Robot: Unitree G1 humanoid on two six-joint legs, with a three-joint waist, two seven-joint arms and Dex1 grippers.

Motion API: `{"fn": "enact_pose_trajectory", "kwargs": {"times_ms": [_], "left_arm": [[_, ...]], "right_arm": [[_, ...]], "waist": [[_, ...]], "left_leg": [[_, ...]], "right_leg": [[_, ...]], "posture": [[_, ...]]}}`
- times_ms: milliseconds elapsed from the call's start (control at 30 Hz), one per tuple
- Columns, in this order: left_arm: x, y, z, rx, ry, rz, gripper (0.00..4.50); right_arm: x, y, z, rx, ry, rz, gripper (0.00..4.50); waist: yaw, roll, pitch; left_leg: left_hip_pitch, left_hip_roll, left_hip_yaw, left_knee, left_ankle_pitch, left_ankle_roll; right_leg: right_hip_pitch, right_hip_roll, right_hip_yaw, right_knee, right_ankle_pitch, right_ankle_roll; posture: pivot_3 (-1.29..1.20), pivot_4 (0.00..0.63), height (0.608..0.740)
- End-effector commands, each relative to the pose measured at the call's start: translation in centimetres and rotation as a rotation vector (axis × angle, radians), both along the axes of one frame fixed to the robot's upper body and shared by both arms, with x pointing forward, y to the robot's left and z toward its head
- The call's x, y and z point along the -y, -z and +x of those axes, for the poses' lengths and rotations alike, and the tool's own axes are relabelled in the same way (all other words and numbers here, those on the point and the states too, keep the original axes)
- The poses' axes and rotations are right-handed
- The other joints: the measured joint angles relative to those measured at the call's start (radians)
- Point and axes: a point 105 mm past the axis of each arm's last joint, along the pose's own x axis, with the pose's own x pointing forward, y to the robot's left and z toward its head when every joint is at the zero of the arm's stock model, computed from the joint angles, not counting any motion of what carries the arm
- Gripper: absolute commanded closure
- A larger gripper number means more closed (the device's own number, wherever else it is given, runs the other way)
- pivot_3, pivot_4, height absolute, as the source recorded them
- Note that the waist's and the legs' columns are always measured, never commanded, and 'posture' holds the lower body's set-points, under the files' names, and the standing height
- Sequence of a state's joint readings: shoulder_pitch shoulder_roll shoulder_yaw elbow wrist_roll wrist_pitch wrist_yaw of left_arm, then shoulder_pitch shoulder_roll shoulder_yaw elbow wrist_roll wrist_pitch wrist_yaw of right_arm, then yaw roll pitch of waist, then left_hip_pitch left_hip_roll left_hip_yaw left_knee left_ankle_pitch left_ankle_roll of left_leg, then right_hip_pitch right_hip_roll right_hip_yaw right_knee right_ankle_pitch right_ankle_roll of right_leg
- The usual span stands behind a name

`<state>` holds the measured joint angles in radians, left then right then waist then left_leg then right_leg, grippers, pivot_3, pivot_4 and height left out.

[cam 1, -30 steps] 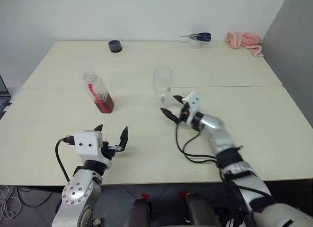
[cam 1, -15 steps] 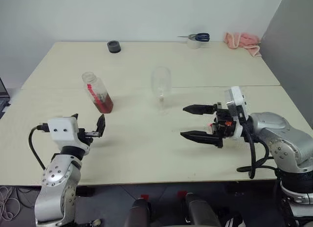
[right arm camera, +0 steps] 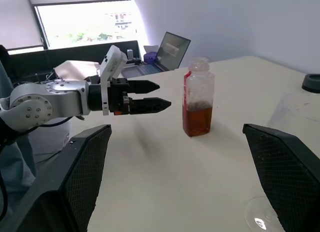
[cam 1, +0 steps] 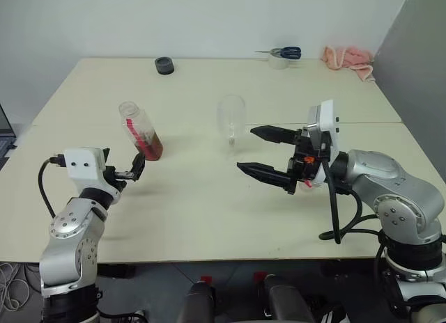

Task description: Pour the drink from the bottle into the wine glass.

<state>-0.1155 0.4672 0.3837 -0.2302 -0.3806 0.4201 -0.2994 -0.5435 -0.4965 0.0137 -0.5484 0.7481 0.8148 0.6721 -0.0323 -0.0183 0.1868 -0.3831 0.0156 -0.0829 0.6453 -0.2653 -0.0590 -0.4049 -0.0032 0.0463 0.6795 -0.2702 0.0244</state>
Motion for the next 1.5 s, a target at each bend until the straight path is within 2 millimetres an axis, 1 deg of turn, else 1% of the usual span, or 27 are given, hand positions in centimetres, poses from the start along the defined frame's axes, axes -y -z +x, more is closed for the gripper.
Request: {"fn": "enact_pose_trajectory", "kwargs": {"times_ms": [33,267,533,700,1000,1100,1167,1267,1333,1367,1500], "left_arm": [[-0.4,-1.3,0.4,0.036,0.022,0.008,0.00],[-0.6,-1.3,2.5,0.031,0.045,0.011,0.00],[0.3,-1.2,4.6,0.031,0.083,0.032,0.00],[-0.2,-1.0,5.9,0.034,0.076,0.034,0.00],[-0.4,-0.8,7.6,0.085,0.093,0.083,0.00],[-0.3,-0.7,8.0,0.100,0.101,0.091,0.57],[-0.3,-0.5,8.2,0.101,0.101,0.095,1.17],[-0.3,-0.4,8.4,0.103,0.102,0.090,2.19],[-0.4,-0.4,8.5,0.106,0.102,0.090,2.65],[-0.4,-0.4,8.5,0.108,0.101,0.092,2.75],[-0.1,-1.6,8.6,0.135,0.084,0.144,2.76]], "right_arm": [[-0.3,-1.1,-0.5,0.053,-0.008,0.026,0.01],[-0.4,-1.3,-0.1,0.051,0.003,0.056,0.01],[-0.2,-1.7,0.1,0.058,0.029,0.069,0.01],[-0.2,-1.9,0.0,0.062,0.038,0.071,0.01],[0.1,-2.0,0.3,0.057,0.069,0.073,0.01],[0.2,-2.0,0.3,0.056,0.079,0.078,0.00],[0.2,-2.1,0.4,0.055,0.083,0.080,0.00],[0.3,-2.0,0.5,0.054,0.095,0.082,0.00],[0.4,-2.0,0.5,0.055,0.103,0.083,0.00],[0.4,-2.0,0.6,0.055,0.107,0.085,0.00],[0.7,-2.1,0.9,0.069,0.135,0.090,0.00]], "waist": [[0.000,0.000,0.000],[0.000,0.000,0.000],[0.000,0.000,0.000],[0.000,0.000,0.000],[0.000,0.000,0.000],[0.000,0.000,0.000],[0.000,0.000,0.000],[0.000,0.000,0.000],[-0.001,0.000,0.000],[-0.001,0.000,0.000],[-0.001,0.000,0.000]], "left_leg": [[0.000,0.000,0.000,0.000,0.000,0.000],[0.000,0.000,0.000,0.000,0.000,0.000],[0.000,0.000,0.000,0.000,0.000,0.000],[0.000,0.000,0.000,0.000,0.000,0.000],[-0.001,0.000,0.000,0.000,0.000,0.000],[-0.001,0.000,-0.001,0.000,0.000,0.000],[-0.001,0.000,-0.001,0.000,0.000,0.000],[-0.001,0.000,-0.001,0.000,0.000,0.000],[-0.001,0.000,-0.001,0.000,0.000,0.000],[-0.001,0.000,-0.001,0.000,0.000,0.000],[-0.001,0.000,-0.001,0.000,0.000,0.000]], "right_leg": [[0.000,0.000,0.000,0.000,0.000,0.000],[0.000,0.000,0.000,0.000,0.000,0.000],[0.000,0.000,0.000,0.000,0.001,-0.001],[0.000,0.000,-0.001,0.000,0.001,-0.001],[0.000,0.000,-0.001,0.000,0.001,-0.001],[0.000,0.000,-0.001,0.000,0.001,-0.001],[0.000,0.000,-0.001,0.000,0.001,-0.001],[0.000,0.000,-0.001,0.000,0.001,-0.001],[0.000,0.000,-0.001,0.000,0.001,-0.001],[0.000,0.000,-0.001,0.000,0.001,-0.001],[0.000,0.000,-0.002,0.000,0.001,-0.001]], "posture": [[0.00,0.150,0.740],[0.00,0.150,0.740],[0.00,0.150,0.740],[0.00,0.150,0.740],[0.00,0.150,0.740],[0.00,0.150,0.740],[0.00,0.150,0.740],[0.00,0.150,0.740],[0.00,0.150,0.740],[0.00,0.150,0.740],[0.00,0.150,0.740]]}}
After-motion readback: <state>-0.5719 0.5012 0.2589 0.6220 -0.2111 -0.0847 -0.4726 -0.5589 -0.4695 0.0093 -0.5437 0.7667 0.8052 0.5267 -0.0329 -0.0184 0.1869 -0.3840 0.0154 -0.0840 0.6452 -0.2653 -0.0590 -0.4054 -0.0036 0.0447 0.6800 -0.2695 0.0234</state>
